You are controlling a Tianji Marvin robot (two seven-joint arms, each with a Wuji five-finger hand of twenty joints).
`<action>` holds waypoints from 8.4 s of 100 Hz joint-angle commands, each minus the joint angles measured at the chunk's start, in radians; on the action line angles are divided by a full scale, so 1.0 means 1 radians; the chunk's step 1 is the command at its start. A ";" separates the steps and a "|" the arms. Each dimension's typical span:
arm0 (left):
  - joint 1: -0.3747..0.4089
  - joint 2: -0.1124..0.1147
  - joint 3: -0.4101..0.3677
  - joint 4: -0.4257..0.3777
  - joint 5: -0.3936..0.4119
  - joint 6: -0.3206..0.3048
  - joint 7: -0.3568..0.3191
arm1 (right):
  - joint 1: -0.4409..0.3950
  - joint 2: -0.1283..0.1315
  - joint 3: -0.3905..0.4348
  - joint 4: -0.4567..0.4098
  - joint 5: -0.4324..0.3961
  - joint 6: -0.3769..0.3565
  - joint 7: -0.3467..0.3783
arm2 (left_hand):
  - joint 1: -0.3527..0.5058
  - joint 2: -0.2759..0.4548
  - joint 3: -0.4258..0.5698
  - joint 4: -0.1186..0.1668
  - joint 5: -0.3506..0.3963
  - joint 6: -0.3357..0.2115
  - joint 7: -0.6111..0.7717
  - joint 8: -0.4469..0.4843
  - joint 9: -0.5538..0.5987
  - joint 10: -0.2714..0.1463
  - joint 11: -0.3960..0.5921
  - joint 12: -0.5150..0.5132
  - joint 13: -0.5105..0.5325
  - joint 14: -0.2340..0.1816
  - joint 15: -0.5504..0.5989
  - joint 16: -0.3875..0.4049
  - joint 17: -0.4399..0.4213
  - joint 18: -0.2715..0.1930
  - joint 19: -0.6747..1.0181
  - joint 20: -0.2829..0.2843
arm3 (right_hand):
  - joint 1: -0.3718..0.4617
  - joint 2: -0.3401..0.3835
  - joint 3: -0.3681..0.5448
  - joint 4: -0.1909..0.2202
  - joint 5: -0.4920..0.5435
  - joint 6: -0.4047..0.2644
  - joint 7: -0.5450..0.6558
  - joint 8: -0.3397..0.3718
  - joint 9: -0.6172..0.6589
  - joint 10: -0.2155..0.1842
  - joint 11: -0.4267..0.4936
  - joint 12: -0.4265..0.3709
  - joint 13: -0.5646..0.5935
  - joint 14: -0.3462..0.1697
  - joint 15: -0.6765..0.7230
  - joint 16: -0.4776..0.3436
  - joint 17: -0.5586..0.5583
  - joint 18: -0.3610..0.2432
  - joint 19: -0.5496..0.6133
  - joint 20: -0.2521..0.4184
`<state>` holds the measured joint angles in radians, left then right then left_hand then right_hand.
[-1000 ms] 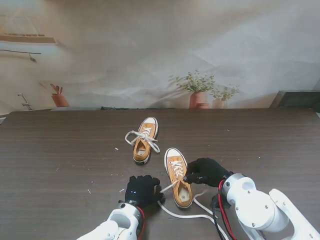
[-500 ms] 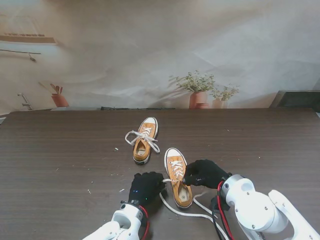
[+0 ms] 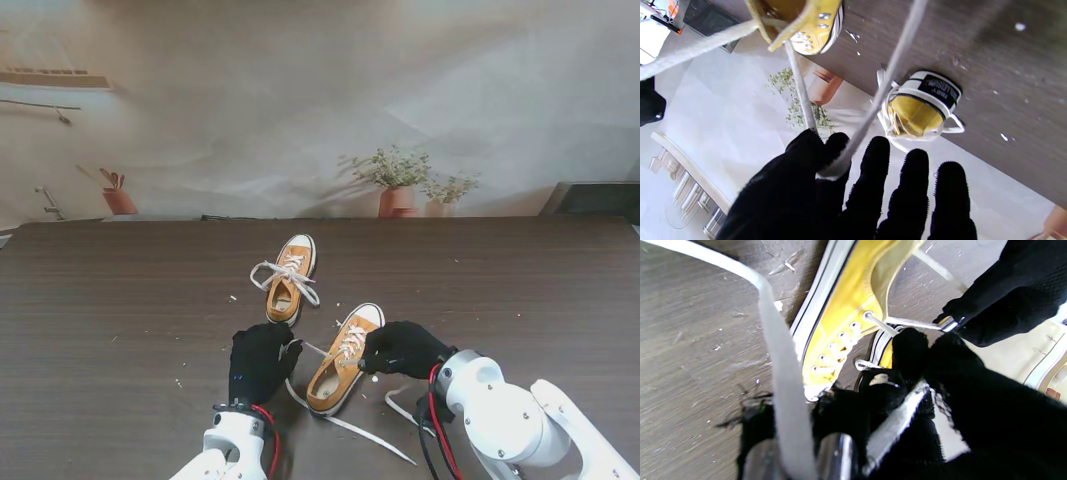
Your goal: Tie the shoelaces into a bow on the shoes
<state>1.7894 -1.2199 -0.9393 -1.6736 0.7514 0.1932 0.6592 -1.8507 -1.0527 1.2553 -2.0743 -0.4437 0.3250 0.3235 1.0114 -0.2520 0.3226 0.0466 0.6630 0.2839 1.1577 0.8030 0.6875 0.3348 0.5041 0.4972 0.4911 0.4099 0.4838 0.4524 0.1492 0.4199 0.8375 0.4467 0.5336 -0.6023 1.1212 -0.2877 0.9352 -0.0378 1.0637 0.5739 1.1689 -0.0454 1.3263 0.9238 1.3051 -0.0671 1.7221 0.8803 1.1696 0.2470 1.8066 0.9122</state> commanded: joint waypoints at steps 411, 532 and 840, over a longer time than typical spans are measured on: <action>0.001 0.018 -0.148 -0.044 -0.332 -0.404 -0.262 | -0.025 0.010 -0.037 0.237 -0.917 -0.263 -0.565 | 0.065 -0.122 -0.096 -0.062 0.188 -0.138 -0.721 -0.603 0.678 -0.153 0.871 0.299 0.776 -0.119 1.234 0.217 0.955 -0.231 1.257 0.466 | -0.069 0.059 0.075 0.151 -0.646 -0.161 -0.332 -0.303 0.049 -0.049 0.049 0.046 0.014 -0.077 0.038 -0.037 0.029 -0.090 0.287 -0.049; 0.061 0.009 -0.218 0.135 -0.131 -0.416 -0.020 | 0.088 -0.020 -0.105 0.402 -0.661 -0.360 -0.631 | 0.037 -0.122 -0.060 -0.071 0.218 -0.111 -0.727 -0.579 0.679 -0.163 0.868 0.294 0.777 -0.125 1.227 0.212 0.953 -0.218 1.257 0.458 | -0.198 -0.028 0.040 0.133 -0.614 -0.233 -0.373 -0.337 -0.746 0.136 -0.520 -0.524 -0.613 0.247 -1.254 -0.578 -0.917 0.110 -0.848 -0.403; 0.025 0.035 -0.171 0.063 -0.203 -0.591 -0.223 | 0.020 -0.081 -0.105 0.337 -0.273 -0.622 -0.637 | -0.015 -0.136 0.014 -0.080 0.187 -0.118 -0.832 -0.606 0.678 -0.158 0.875 0.285 0.776 -0.102 1.223 0.211 0.954 -0.228 1.257 0.453 | 0.004 -0.106 0.115 -0.028 -0.123 -0.117 0.153 -0.082 0.217 0.005 -0.023 -0.151 0.007 0.072 0.029 -0.064 0.006 0.126 0.192 -0.048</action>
<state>1.8309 -1.1876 -1.1219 -1.6003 0.5552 -0.3977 0.4525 -1.8240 -1.1492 1.1408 -1.7116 -0.6997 -0.2772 -0.3217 1.0204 -0.3514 0.2817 -0.0102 0.8654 0.2254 0.3736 0.1979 1.3279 0.1396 1.3378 0.7893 1.2245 0.2730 1.6505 0.6488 1.0617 0.4233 1.8430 0.9108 0.5558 -0.7024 1.2363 -0.3165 0.7818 -0.0841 1.2042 0.5006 1.3488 -0.0194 1.2928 0.7541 1.2815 0.0725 1.6721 0.7970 1.1330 0.4128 1.8047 0.8409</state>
